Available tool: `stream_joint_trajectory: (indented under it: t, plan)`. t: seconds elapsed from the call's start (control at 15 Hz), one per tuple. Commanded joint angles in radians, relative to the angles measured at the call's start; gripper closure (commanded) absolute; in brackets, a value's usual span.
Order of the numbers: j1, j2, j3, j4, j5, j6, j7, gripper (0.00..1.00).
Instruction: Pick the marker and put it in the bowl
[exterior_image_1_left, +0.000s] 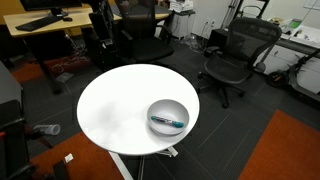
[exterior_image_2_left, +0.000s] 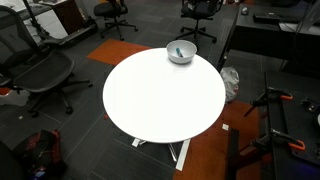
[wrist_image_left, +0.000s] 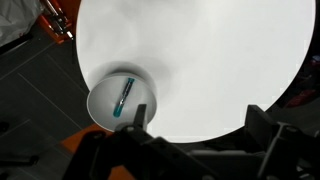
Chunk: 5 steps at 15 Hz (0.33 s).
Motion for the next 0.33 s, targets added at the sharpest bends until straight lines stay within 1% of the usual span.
stream_joint_trajectory:
  t: [0.0,0.27]
  plan:
    - [-0.024,-0.010,0.026,-0.006,0.006,-0.005,-0.014,0.00]
    - [-0.025,-0.020,0.028,-0.017,0.006,-0.005,-0.017,0.00]
